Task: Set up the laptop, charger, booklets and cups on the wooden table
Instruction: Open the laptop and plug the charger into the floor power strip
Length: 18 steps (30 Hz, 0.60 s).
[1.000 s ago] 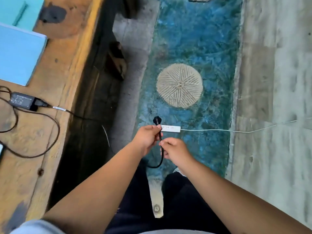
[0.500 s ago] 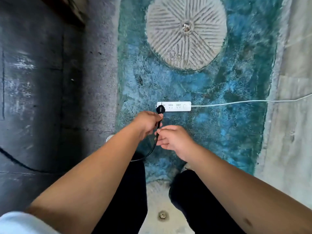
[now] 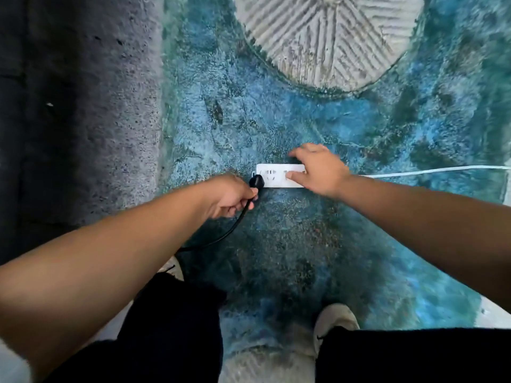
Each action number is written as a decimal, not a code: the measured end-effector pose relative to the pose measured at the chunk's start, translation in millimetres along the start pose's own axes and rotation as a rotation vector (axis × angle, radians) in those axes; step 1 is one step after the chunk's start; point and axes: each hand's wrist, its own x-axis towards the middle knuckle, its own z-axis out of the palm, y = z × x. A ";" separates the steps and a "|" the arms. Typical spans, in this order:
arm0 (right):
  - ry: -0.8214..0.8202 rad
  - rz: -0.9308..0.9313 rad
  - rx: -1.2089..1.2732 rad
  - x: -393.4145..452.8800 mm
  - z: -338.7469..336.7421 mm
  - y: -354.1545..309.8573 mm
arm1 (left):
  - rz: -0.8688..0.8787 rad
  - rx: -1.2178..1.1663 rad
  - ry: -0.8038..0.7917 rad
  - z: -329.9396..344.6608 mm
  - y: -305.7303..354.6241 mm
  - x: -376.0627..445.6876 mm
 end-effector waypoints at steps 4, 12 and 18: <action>-0.117 -0.141 -0.249 23.3 -1.0 7.5 | 0.079 0.000 -0.005 -1.2 -13.7 11.3; -0.156 -0.184 -0.137 37.6 3.3 2.4 | 0.153 0.003 0.033 13.5 -6.0 6.5; -0.204 -0.178 -0.120 38.3 4.6 3.4 | 0.159 0.054 0.057 24.6 -3.2 0.6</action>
